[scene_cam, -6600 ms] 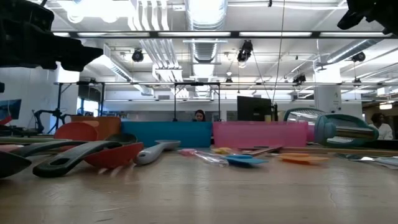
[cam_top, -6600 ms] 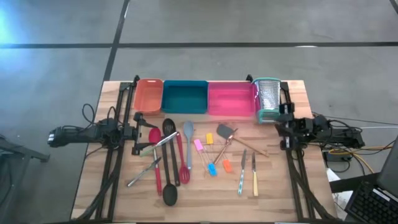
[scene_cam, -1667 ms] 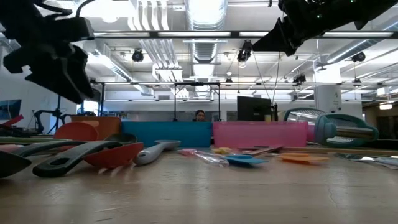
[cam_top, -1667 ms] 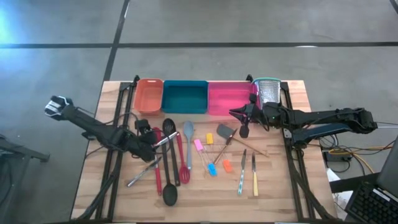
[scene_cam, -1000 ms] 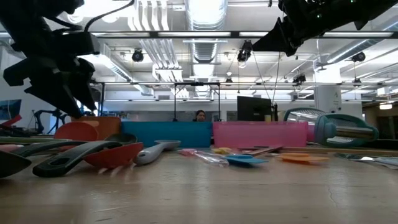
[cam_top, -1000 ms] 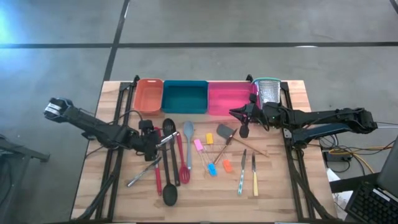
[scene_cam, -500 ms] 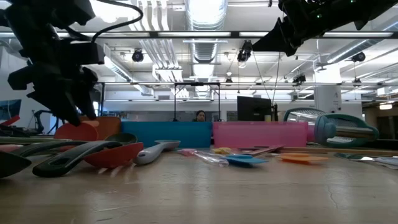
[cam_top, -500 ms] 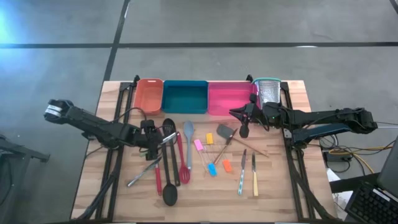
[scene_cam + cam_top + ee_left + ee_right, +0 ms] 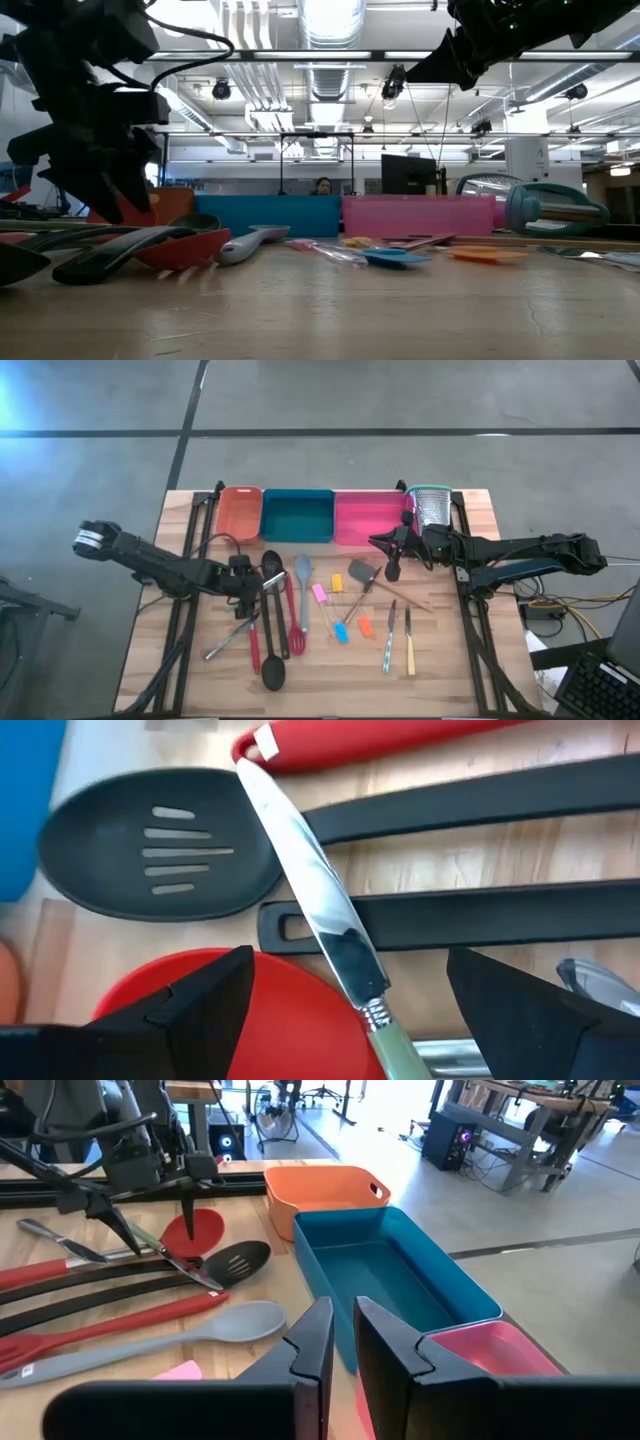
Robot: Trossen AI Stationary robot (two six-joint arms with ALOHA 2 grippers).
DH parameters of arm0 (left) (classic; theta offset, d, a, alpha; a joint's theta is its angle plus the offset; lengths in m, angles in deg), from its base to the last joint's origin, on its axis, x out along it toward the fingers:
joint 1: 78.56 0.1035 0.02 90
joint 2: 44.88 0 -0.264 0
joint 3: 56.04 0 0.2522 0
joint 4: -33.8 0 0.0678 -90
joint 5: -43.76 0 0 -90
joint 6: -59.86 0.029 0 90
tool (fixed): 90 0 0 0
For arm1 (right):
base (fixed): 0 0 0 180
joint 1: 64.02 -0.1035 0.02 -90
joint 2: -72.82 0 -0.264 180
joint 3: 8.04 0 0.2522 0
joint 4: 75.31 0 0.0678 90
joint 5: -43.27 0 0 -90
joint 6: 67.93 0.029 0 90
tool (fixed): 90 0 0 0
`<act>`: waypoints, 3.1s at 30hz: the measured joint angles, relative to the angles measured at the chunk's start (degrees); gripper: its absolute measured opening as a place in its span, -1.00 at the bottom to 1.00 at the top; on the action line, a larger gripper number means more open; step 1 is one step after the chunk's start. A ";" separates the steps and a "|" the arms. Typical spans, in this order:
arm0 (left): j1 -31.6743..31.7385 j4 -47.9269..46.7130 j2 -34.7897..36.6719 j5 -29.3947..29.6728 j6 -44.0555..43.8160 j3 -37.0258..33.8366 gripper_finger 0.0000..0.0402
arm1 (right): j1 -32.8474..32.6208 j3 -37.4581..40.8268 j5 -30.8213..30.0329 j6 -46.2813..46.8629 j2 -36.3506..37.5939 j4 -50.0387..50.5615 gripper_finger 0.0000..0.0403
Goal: Pick & Place Kitchen Items
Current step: Put the green knife into the orange bin
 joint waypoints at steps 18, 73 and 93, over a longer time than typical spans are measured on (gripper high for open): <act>1.33 2.38 -1.88 -2.49 0.67 -1.75 0.37 | -0.04 0.00 -1.27 -0.75 0.00 -0.02 -0.81; 2.60 5.76 -0.74 -5.40 0.62 -1.30 -0.88 | -0.02 0.02 -1.22 -2.77 0.00 0.00 -0.81; 7.20 -3.28 15.50 18.38 2.02 9.79 -0.88 | -0.02 0.02 -1.22 -2.78 0.02 -0.02 -0.81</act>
